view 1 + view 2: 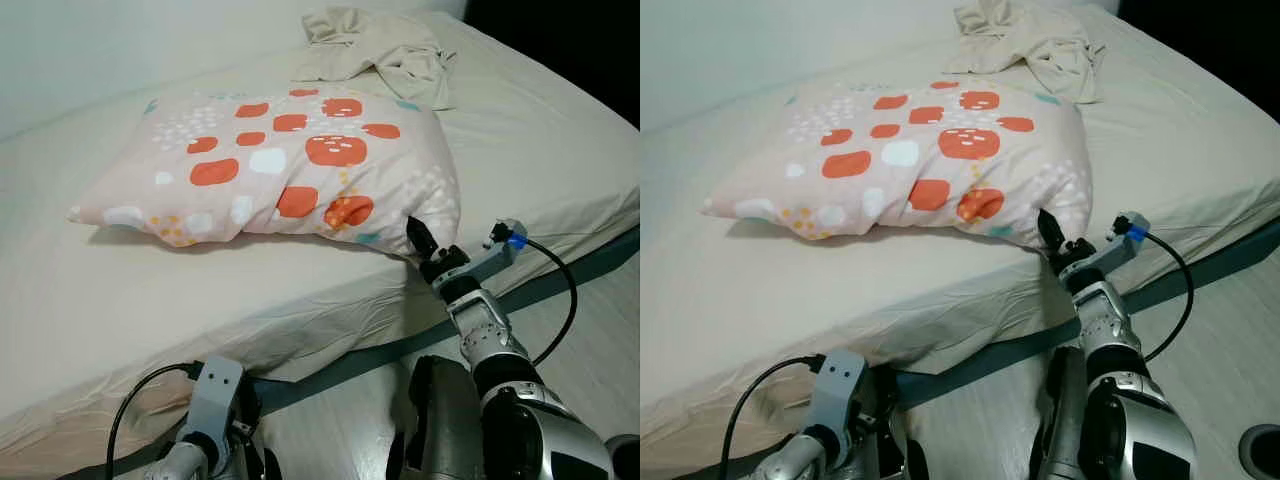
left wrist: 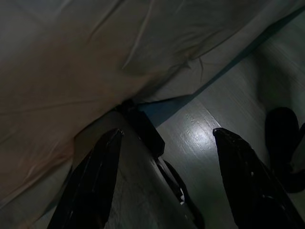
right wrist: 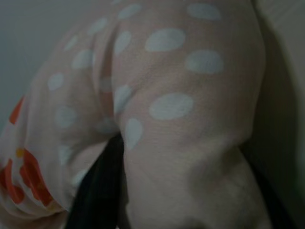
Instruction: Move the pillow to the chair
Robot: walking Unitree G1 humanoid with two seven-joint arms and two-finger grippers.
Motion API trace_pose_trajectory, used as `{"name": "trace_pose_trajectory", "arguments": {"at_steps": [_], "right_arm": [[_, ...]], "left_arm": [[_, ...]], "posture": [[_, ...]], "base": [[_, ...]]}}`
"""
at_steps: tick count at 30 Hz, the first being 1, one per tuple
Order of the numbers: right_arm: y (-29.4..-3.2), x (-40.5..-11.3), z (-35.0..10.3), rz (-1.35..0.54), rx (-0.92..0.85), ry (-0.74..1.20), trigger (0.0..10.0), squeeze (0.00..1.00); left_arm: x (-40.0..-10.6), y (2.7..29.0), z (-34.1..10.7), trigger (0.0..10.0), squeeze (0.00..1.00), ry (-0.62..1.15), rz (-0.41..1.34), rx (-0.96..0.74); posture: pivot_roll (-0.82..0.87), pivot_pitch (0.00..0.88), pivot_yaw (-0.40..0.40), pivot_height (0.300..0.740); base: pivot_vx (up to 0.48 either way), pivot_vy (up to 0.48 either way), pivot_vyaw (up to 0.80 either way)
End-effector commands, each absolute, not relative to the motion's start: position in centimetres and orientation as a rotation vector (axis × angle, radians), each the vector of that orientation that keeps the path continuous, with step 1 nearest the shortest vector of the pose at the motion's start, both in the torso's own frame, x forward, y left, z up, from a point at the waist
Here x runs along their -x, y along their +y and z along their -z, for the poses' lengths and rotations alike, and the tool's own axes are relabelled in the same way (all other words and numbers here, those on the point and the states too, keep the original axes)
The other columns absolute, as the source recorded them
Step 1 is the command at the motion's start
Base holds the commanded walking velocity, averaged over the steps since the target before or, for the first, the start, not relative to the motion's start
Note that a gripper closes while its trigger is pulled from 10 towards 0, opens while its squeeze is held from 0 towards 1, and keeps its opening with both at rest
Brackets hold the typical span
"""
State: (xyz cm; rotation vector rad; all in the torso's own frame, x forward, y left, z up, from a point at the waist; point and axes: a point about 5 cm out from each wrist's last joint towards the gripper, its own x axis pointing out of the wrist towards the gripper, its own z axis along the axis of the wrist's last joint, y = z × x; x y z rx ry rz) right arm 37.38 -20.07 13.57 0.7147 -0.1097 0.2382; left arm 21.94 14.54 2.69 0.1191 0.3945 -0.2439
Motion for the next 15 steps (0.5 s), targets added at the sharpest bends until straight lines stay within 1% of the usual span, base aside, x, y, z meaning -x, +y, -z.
{"name": "trace_pose_trajectory", "arguments": {"at_steps": [1, 5, 9, 13, 15], "right_arm": [[-19.3, -37.5, -13.8, -0.262, -0.726, -0.122, 0.0, 0.0], [-19.7, -37.7, -14.8, -0.269, -0.708, -0.161, 0.0, 0.0], [-19.4, -37.8, -15.5, -0.294, -0.672, -0.181, 0.0, 0.0], [-18.2, -37.7, -15.4, -0.326, -0.568, -0.139, 0.0, 0.0], [-17.8, -37.6, -15.3, -0.337, -0.551, -0.127, 0.0, 0.0]], "left_arm": [[-21.5, 15.0, -2.1, 10.0, 0.0, 0.427, 0.229, -0.114], [-21.7, 14.7, -2.0, 10.0, 0.0, 0.423, 0.229, -0.106], [-22.0, 14.4, -2.1, 10.0, 0.0, 0.416, 0.228, -0.093], [-22.7, 14.0, -2.1, 10.0, 0.0, 0.403, 0.223, -0.082], [-22.8, 13.9, -2.2, 10.0, 0.0, 0.4, 0.221, -0.079]], "posture": [[0.14, 0.289, 0.128, 0.496], [0.13, 0.283, 0.119, 0.496], [0.12, 0.275, 0.109, 0.496], [0.1, 0.255, 0.087, 0.496], [0.1, 0.253, 0.085, 0.496]], "base": [[0.0, 0.0, 0.0], [0.0, 0.0, 0.0], [0.0, 0.0, 0.0], [0.0, 0.0, 0.0], [0.0, 0.0, 0.0]]}}
